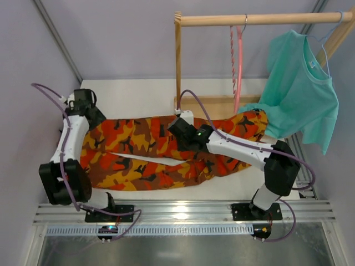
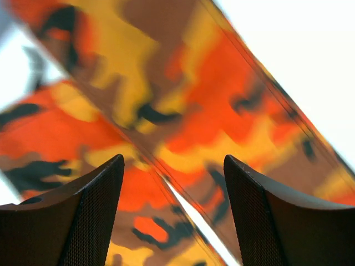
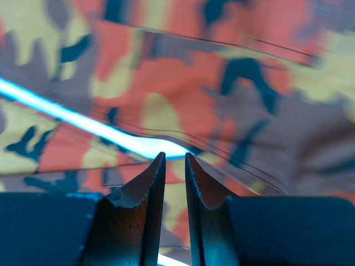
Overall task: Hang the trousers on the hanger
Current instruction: Fold the trousers
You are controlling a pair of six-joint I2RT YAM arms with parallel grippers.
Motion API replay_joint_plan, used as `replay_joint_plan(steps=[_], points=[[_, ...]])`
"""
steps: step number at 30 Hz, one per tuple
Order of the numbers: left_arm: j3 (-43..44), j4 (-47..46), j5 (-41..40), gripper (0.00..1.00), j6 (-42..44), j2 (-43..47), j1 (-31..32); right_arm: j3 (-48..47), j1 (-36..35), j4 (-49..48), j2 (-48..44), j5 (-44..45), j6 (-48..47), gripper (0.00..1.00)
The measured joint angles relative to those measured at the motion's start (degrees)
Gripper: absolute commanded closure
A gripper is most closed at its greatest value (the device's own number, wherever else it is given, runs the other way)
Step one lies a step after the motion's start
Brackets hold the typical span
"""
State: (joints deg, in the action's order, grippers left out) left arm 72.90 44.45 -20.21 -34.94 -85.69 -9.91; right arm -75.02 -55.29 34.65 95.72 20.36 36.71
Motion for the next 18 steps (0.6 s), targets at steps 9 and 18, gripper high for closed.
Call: replay_joint_plan(steps=[9,18], points=[[-19.12,-5.49,15.02,0.27,-0.63,15.65,12.98,16.61,11.37,9.29,-19.61,8.74,12.9,0.65],[-23.39,-8.57,25.29,0.27,-0.57,21.0,17.42,28.3,32.37,13.33,-35.23,11.1,17.51,0.55]])
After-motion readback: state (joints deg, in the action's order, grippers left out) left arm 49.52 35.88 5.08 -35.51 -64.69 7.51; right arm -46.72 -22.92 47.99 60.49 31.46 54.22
